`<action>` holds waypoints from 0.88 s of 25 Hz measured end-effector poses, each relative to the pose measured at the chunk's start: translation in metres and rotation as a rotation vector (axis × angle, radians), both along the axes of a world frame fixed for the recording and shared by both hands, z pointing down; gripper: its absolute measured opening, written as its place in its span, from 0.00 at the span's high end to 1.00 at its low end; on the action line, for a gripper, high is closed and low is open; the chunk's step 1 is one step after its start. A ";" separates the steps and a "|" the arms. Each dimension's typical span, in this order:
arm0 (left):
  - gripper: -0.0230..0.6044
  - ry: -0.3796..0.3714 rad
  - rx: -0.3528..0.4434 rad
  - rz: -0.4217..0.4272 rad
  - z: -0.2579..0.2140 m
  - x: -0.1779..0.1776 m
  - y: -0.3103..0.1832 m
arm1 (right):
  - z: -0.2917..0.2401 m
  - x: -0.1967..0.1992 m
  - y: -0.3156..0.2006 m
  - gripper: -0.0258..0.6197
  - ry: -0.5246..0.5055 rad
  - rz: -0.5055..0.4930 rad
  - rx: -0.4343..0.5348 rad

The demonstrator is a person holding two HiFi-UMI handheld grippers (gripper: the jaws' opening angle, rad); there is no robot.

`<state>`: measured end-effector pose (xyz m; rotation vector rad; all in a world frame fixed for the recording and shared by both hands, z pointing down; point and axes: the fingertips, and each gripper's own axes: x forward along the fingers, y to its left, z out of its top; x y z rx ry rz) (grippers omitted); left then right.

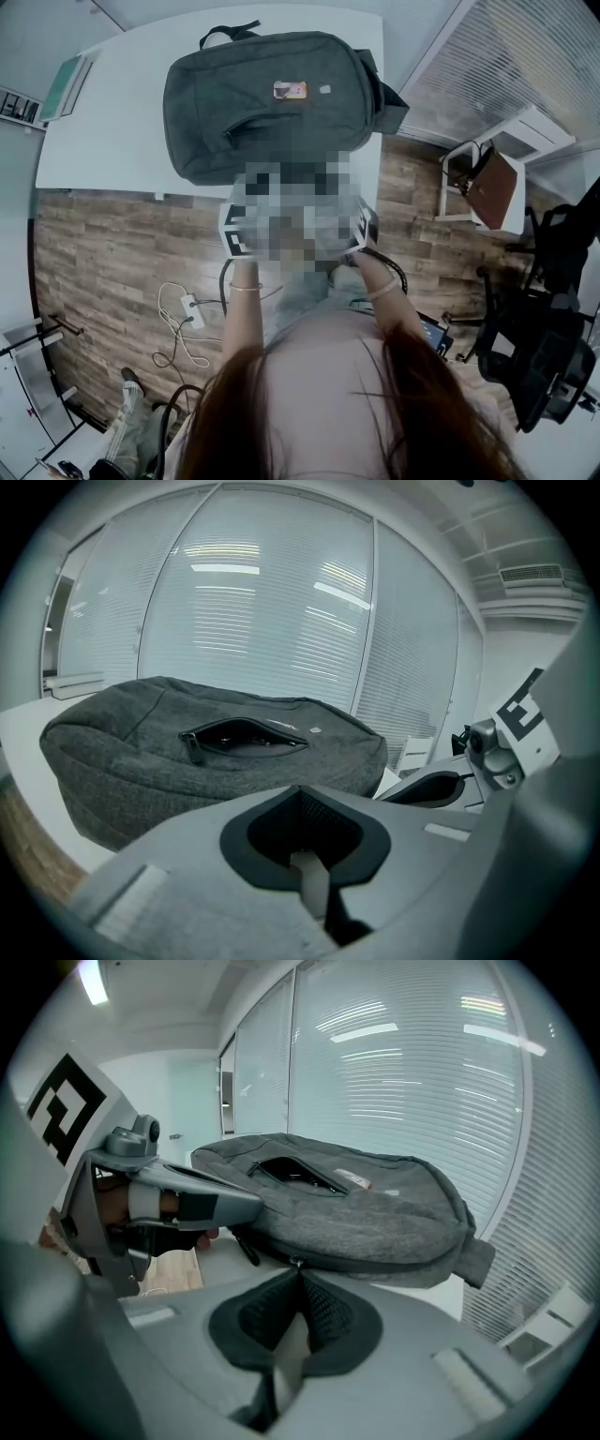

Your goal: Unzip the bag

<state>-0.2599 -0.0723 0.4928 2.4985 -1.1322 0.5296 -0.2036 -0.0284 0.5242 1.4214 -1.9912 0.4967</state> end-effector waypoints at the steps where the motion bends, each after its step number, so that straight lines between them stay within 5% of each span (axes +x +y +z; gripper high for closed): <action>1: 0.95 0.000 -0.004 0.002 0.000 0.000 0.000 | 0.000 0.001 0.000 0.95 0.004 0.006 0.000; 11: 0.95 -0.012 -0.032 0.017 0.003 -0.001 0.001 | 0.001 0.017 0.001 0.95 0.021 0.068 0.008; 22: 0.95 -0.035 -0.095 -0.008 0.008 0.002 -0.001 | -0.003 0.054 -0.003 0.95 0.010 0.020 0.013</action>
